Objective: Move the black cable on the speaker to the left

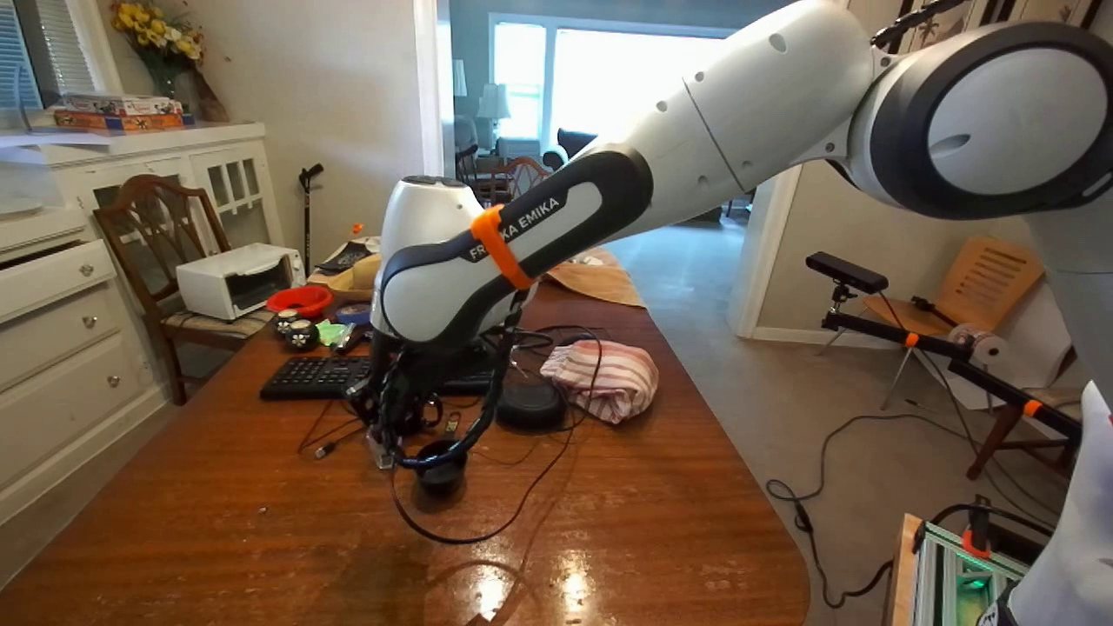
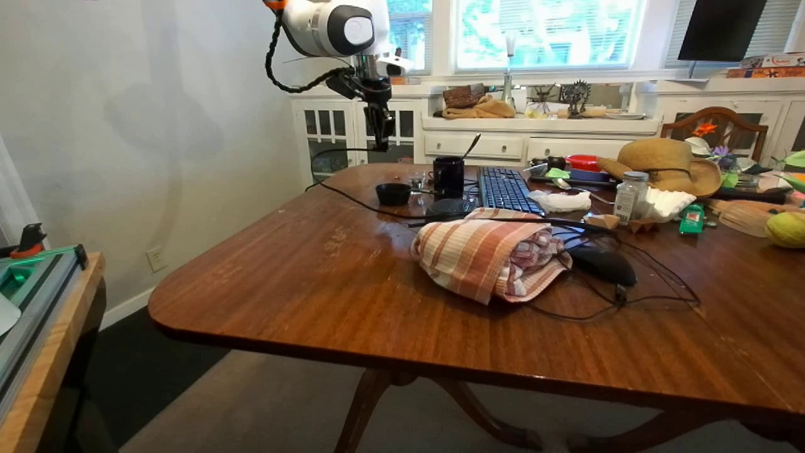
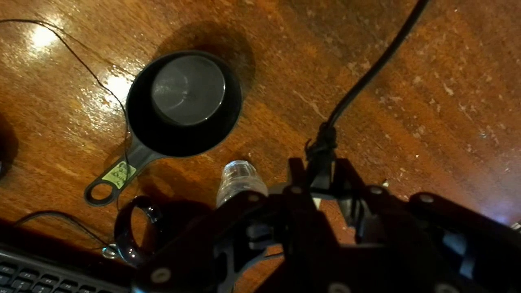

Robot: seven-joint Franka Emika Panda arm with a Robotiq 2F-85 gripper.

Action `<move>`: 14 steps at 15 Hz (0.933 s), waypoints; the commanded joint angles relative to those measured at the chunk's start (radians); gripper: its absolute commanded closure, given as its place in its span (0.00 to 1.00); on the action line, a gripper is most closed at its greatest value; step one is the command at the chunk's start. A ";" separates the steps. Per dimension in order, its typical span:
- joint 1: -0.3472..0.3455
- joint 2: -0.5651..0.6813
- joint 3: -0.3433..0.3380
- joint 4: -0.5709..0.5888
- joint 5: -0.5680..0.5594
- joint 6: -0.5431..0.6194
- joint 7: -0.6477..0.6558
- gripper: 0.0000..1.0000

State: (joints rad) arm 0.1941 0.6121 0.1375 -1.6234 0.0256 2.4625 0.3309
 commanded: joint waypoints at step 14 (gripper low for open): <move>0.115 0.251 -0.059 0.312 -0.093 0.029 -0.102 0.94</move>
State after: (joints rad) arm 0.2968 0.7449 0.0743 -1.4593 -0.0557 2.4920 0.2956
